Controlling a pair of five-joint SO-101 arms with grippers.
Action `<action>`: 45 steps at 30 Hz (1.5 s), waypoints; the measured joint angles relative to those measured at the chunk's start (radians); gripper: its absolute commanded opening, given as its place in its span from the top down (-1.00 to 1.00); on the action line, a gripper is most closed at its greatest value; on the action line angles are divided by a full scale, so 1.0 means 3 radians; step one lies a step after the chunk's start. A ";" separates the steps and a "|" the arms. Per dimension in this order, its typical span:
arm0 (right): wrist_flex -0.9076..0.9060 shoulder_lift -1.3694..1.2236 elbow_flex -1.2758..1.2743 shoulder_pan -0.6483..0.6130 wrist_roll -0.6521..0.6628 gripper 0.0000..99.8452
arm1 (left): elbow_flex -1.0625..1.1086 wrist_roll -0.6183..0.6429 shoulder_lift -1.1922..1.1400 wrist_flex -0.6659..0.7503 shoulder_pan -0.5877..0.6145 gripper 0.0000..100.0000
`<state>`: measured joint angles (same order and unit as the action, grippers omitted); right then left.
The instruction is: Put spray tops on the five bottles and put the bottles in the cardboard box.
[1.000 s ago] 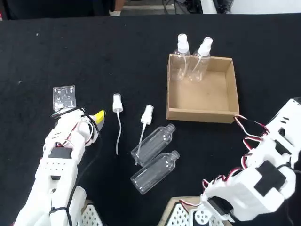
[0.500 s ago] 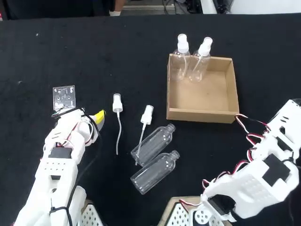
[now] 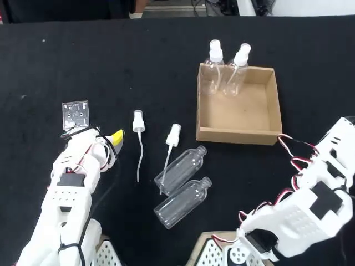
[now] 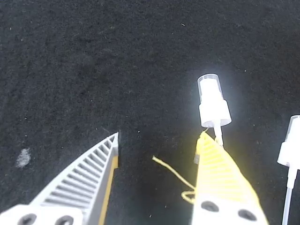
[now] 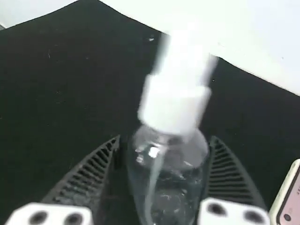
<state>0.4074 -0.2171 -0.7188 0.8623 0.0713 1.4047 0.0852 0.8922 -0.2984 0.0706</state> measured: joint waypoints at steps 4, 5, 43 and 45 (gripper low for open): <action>0.0000 0.0000 0.0000 0.0005 0.0005 0.79 | 0.0000 0.0000 0.0000 0.0000 0.0000 0.48; 0.0000 0.0000 0.0000 0.0005 0.0005 0.84 | 0.0000 0.0000 0.0000 0.0000 0.0000 0.48; -0.1683 0.2746 -0.0486 -0.1800 -0.0251 0.98 | 0.0041 0.0000 0.0000 0.0000 0.0000 0.48; -0.1683 0.2649 -0.0486 -0.1867 -0.0251 0.98 | 0.0041 0.0000 0.0000 0.0000 0.0000 0.48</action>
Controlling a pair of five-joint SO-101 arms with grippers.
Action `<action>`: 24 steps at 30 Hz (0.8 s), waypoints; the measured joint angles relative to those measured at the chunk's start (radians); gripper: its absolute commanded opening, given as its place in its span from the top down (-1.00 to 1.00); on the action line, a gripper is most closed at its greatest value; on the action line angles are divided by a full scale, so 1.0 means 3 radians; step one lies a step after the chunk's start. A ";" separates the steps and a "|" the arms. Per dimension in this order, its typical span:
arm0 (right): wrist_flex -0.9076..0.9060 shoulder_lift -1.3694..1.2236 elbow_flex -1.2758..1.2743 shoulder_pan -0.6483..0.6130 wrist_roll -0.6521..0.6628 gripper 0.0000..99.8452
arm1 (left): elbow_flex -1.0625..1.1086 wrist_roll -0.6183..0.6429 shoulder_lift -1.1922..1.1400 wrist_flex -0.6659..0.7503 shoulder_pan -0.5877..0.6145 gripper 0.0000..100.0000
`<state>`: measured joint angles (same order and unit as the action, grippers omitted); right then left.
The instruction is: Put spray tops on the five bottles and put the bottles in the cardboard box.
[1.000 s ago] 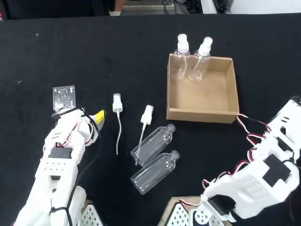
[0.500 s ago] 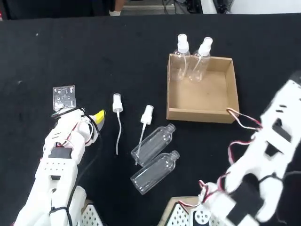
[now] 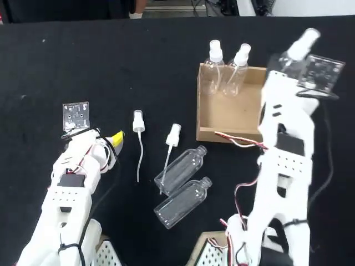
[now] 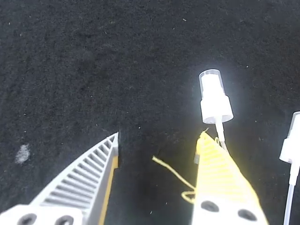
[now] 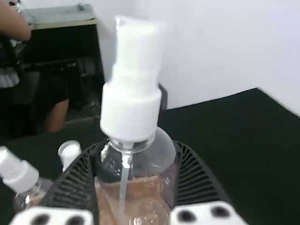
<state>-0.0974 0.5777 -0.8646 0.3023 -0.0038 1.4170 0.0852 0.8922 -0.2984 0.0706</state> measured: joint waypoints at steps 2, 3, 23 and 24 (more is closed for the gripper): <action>0.0000 -0.0153 0.0000 -0.0015 0.0000 0.98 | 0.0000 0.0000 0.0000 0.0000 0.0000 0.48; 0.0000 -0.0225 0.0000 -0.0015 0.0000 0.98 | 0.0000 0.0000 0.0000 0.0000 0.0000 0.48; 0.0962 -0.1412 0.0000 -0.0123 0.0000 0.98 | 0.0000 0.0000 0.0000 0.0000 0.0000 0.48; 0.0962 -0.1447 0.0000 -0.0143 0.0000 0.98 | 0.0000 0.0000 0.0000 0.0000 0.0000 0.48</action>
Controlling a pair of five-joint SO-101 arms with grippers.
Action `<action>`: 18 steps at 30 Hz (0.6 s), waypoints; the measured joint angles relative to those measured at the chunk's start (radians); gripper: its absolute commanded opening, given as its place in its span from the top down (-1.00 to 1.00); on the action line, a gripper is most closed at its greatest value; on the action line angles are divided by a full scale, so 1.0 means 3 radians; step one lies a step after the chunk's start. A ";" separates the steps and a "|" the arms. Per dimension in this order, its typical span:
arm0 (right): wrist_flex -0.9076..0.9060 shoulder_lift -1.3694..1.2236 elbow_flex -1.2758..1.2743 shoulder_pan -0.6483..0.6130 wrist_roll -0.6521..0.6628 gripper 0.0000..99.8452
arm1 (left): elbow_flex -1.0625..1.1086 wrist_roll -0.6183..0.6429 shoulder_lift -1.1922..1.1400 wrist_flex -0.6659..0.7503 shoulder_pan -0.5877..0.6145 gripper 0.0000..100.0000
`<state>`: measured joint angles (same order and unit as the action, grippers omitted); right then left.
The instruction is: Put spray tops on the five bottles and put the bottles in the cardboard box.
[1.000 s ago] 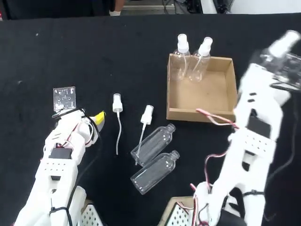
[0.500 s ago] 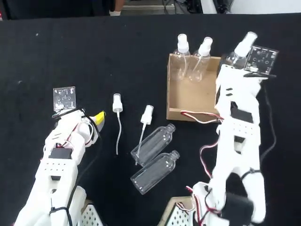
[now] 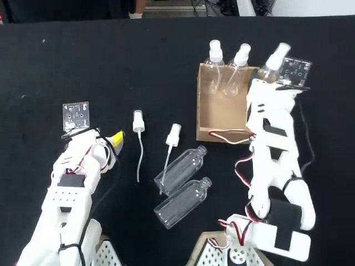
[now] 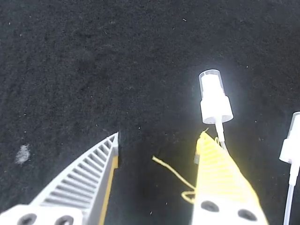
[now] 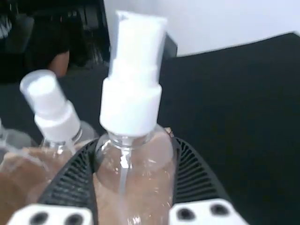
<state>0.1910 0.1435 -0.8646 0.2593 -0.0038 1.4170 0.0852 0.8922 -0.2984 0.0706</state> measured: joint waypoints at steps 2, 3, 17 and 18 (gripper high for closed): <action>0.0000 -0.0113 0.0005 -0.0036 0.0000 0.98 | 0.0000 0.0000 0.0000 0.0000 0.0000 0.48; 0.0005 -0.0184 0.0031 -0.0046 0.0000 0.98 | 0.0000 0.0000 0.0000 0.0000 0.0000 0.48; 0.0020 -0.0332 0.0174 -0.0026 0.0000 0.98 | 0.0000 0.0000 0.0000 0.0000 0.0000 0.48; 0.0020 -0.0332 0.0174 -0.0026 0.0000 0.98 | 0.0000 0.0000 0.0000 0.0000 0.0000 0.48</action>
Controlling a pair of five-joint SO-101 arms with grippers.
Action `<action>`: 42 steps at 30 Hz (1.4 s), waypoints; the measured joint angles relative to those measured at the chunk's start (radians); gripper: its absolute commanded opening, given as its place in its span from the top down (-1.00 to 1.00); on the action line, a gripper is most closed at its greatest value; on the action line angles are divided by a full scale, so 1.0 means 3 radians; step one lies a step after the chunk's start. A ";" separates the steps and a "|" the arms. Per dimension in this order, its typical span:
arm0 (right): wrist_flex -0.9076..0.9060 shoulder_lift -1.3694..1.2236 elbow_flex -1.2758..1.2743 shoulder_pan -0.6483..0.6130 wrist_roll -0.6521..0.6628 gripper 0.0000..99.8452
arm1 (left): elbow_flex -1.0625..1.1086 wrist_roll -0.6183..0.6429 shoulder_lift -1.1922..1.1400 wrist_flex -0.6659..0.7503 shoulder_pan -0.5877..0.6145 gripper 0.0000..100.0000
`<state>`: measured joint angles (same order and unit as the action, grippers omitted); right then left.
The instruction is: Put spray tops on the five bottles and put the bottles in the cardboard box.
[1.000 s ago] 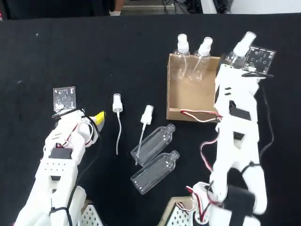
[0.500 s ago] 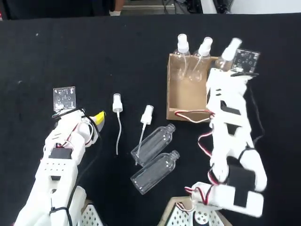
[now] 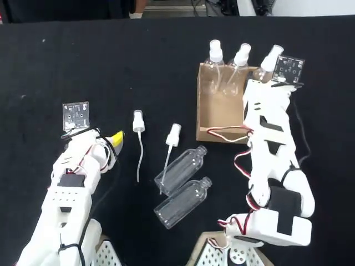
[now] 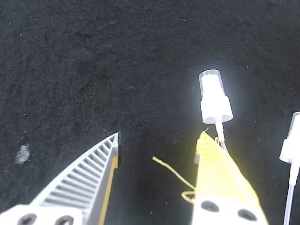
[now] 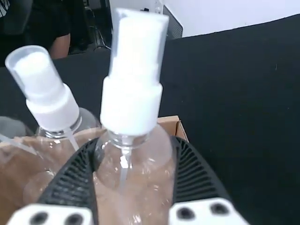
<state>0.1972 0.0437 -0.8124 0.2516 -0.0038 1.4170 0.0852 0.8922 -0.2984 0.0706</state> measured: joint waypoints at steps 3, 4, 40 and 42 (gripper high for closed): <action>0.0215 0.0000 0.0000 0.0000 0.0000 0.98 | 0.0000 0.0000 0.0000 0.0000 0.0000 0.48; 0.0332 0.0000 0.0000 0.0000 0.0000 0.98 | 0.0000 0.0000 0.0000 0.0000 0.0000 0.48; 0.1432 -0.0696 -0.0133 0.0041 -0.0373 0.98 | 0.0000 0.0000 0.0000 0.0000 0.0000 0.48; 0.1432 -0.0783 -0.0026 0.0041 -0.0373 0.98 | 0.0000 0.0000 0.0000 0.0000 0.0000 0.48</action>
<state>0.6268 -0.1910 -0.8201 0.2639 -0.1158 1.4170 0.0852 0.8922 -0.2984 0.0706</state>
